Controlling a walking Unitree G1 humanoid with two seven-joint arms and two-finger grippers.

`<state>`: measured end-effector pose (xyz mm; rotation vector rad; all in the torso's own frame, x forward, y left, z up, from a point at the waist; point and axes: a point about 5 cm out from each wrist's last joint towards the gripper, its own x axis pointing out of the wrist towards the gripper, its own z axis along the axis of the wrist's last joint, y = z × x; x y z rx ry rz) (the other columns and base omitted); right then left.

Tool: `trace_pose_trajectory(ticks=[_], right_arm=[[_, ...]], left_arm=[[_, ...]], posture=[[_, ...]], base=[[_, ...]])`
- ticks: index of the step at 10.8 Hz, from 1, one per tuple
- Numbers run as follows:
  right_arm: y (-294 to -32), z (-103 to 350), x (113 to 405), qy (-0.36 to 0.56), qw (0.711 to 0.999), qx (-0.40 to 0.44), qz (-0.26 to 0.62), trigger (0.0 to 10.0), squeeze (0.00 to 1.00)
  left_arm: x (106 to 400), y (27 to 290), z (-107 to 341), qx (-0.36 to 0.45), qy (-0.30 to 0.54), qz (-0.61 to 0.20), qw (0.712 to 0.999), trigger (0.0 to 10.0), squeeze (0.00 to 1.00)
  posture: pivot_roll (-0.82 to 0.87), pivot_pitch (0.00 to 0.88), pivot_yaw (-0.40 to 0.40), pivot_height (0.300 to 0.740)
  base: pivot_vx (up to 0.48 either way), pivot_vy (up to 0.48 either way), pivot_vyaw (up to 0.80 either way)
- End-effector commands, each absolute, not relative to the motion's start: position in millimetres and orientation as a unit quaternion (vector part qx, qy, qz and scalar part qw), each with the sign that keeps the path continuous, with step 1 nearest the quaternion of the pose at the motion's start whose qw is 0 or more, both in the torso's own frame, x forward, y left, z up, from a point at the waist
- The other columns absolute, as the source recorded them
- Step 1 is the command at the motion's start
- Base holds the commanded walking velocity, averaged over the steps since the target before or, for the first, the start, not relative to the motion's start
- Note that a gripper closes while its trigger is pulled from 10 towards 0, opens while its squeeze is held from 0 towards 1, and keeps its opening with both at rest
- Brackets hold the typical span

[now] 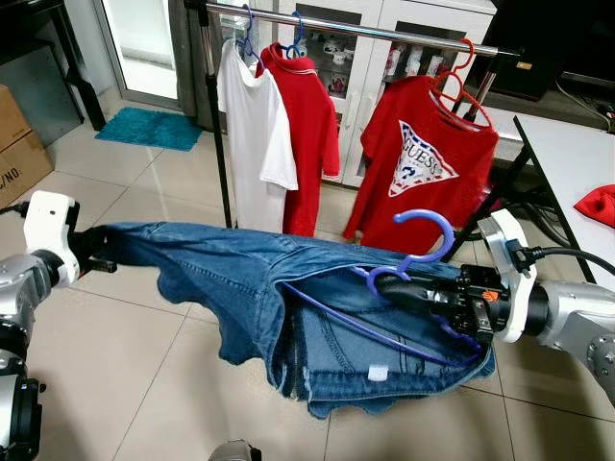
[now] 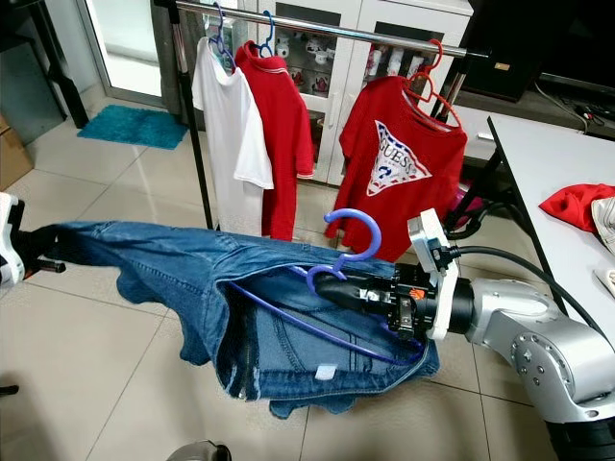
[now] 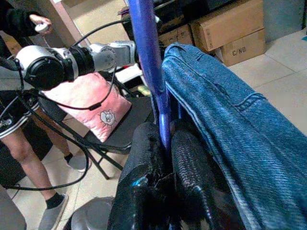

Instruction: Hang hanger

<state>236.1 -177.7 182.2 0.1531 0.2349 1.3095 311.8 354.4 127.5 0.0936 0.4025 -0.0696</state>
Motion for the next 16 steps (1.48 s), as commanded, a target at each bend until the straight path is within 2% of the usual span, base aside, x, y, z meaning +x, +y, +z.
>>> trace_pose_trajectory(ticks=[1, 3, 4, 5, 6, 8, 10, 13, 15, 16], right_arm=[[-193.1, 187.7, 237.7, 0.102, 0.803, 0.066, 0.583, 10.0, 0.00], [-194.4, 187.9, 237.9, 0.102, 0.805, 0.066, 0.581, 10.0, 0.00], [-194.6, 187.4, 238.6, 0.103, 0.805, 0.067, 0.580, 10.0, 0.00], [-191.6, 186.4, 239.6, 0.102, 0.806, 0.069, 0.579, 10.0, 0.00], [-189.8, 185.8, 240.2, 0.102, 0.805, 0.070, 0.580, 10.0, 0.00], [-187.5, 185.5, 240.0, 0.101, 0.804, 0.072, 0.582, 10.0, 0.00], [-191.8, 177.4, 240.5, 0.121, 0.825, 0.066, 0.548, 10.0, 0.00], [-195.7, 177.2, 240.2, 0.123, 0.835, 0.069, 0.532, 10.0, 0.00], [-198.5, 164.7, 248.5, 0.144, 0.872, 0.066, 0.463, 10.0, 0.00], [-196.4, 149.3, 262.2, 0.153, 0.914, 0.073, 0.369, 10.0, 0.00]], left_arm=[[296.3, 385.1, 131.0, 0.039, 0.207, 0.072, 0.975, 0.0, 0.00], [289.6, 392.1, 127.5, 0.027, 0.212, 0.098, 0.972, 0.0, 0.00], [296.0, 381.7, 128.2, 0.036, 0.197, 0.054, 0.978, 0.0, 0.00], [311.4, 351.0, 132.1, 0.020, 0.167, -0.072, 0.983, 10.0, 0.00], [318.4, 336.9, 136.0, 0.026, 0.152, -0.120, 0.981, 10.0, 1.00], [327.5, 321.1, 143.1, 0.042, 0.140, -0.159, 0.976, 10.0, 1.00], [318.1, 334.6, 135.6, 0.044, 0.159, -0.129, 0.978, 10.0, 1.00], [302.7, 344.2, 114.8, 0.048, 0.195, -0.101, 0.974, 10.0, 1.00], [304.8, 332.5, 118.7, 0.065, 0.148, -0.114, 0.980, 10.0, 0.99], [312.5, 297.8, 121.5, 0.070, 0.129, -0.138, 0.979, 10.0, 0.10]], posture=[[-0.04, 0.031, -0.050, 0.740], [-0.04, 0.031, -0.050, 0.740], [-0.04, 0.028, -0.057, 0.740], [-0.04, 0.028, -0.057, 0.740], [-0.04, 0.027, -0.060, 0.740], [-0.05, 0.030, -0.051, 0.740], [-0.06, 0.026, -0.052, 0.740], [-0.06, 0.041, -0.061, 0.740], [-0.05, 0.029, -0.070, 0.740], [-0.05, 0.042, -0.056, 0.740]], base=[[0.000, 0.000, 0.00], [0.000, 0.000, 0.00], [0.000, 0.000, 0.00], [0.000, 0.000, 0.00], [0.000, 0.000, 0.00], [0.000, 0.000, 0.00], [0.000, 0.000, 0.00], [0.000, 0.000, 0.00], [0.000, 0.000, 0.00], [0.000, 0.000, 0.00]])
